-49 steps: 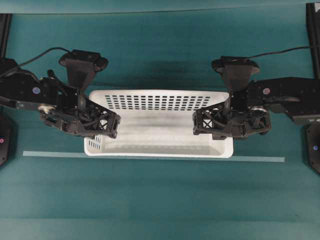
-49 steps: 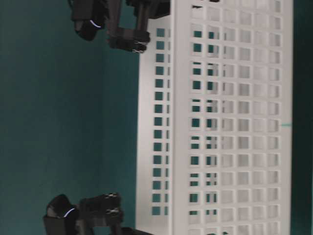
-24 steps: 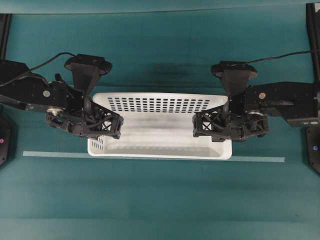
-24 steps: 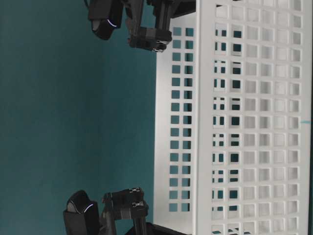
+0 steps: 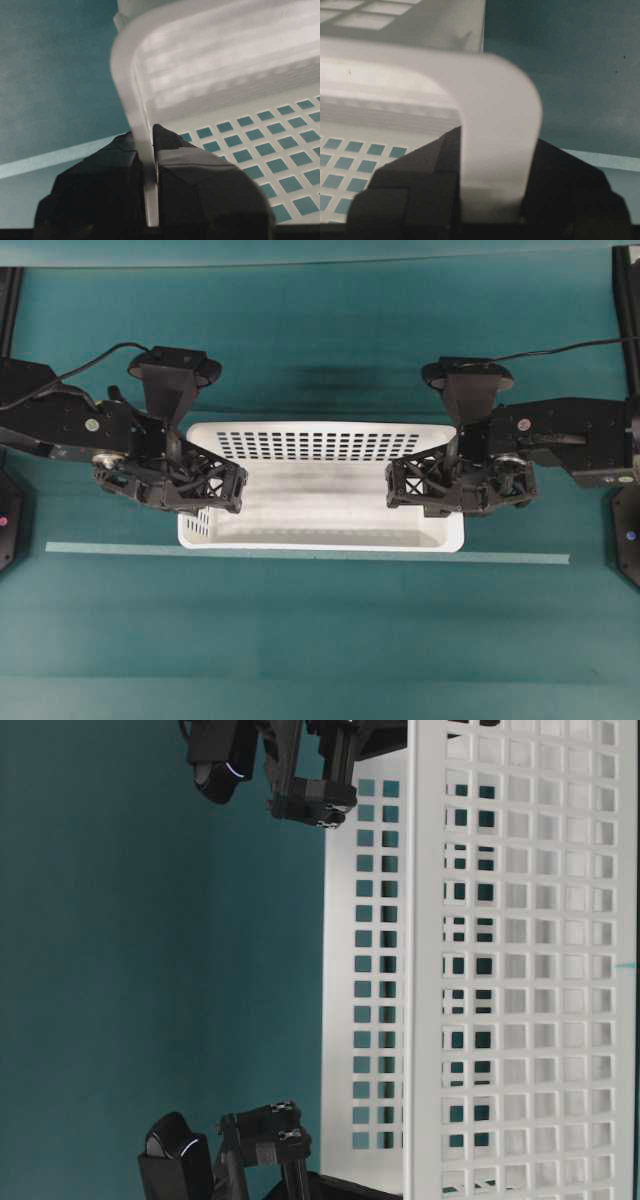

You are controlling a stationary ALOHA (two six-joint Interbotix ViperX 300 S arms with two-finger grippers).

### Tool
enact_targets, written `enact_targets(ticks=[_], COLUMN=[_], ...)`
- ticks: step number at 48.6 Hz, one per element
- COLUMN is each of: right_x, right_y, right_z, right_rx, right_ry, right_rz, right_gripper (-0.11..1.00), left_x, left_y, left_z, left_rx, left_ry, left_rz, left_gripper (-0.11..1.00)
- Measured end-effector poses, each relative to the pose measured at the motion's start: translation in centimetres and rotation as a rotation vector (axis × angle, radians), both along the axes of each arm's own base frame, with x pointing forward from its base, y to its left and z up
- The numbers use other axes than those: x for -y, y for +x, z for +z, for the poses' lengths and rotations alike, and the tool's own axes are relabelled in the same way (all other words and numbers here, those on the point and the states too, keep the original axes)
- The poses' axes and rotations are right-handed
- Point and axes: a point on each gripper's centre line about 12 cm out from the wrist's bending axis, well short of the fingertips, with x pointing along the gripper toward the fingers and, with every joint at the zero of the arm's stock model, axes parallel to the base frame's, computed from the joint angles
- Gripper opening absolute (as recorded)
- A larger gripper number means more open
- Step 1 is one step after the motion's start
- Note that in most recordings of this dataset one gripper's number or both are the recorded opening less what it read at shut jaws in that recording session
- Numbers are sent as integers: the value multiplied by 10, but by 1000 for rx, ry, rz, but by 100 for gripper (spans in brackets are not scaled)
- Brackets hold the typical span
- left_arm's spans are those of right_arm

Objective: Lift the white basket with both hands.
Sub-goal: 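Open both grippers to release the basket rims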

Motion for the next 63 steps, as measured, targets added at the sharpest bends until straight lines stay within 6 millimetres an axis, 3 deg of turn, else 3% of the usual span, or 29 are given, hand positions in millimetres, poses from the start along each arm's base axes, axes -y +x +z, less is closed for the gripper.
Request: enact_targets(ticks=[38,45,55,59,63], right_x=[1,2,1,1,1], right_y=[0,-1,-1,0,1], right_z=[-6,-7,-7,-8,-7], right_rx=[33,33,43,48,55], right_ry=[10,-2,-6,-7,-8], right_rz=[-2,48,63,61,64], right_gripper=[22,36,79,90,95], left_x=[0,0,0,0,0], left_y=[0,2,3,2,3], left_z=[-2,-3,-2,-4,-4], left_rx=[28,58,100,99,105], left_ry=[1,4,6,8,13], left_rz=[-1,-3,-3,-7,-19], left_gripper=[-2,-2,1,9,26])
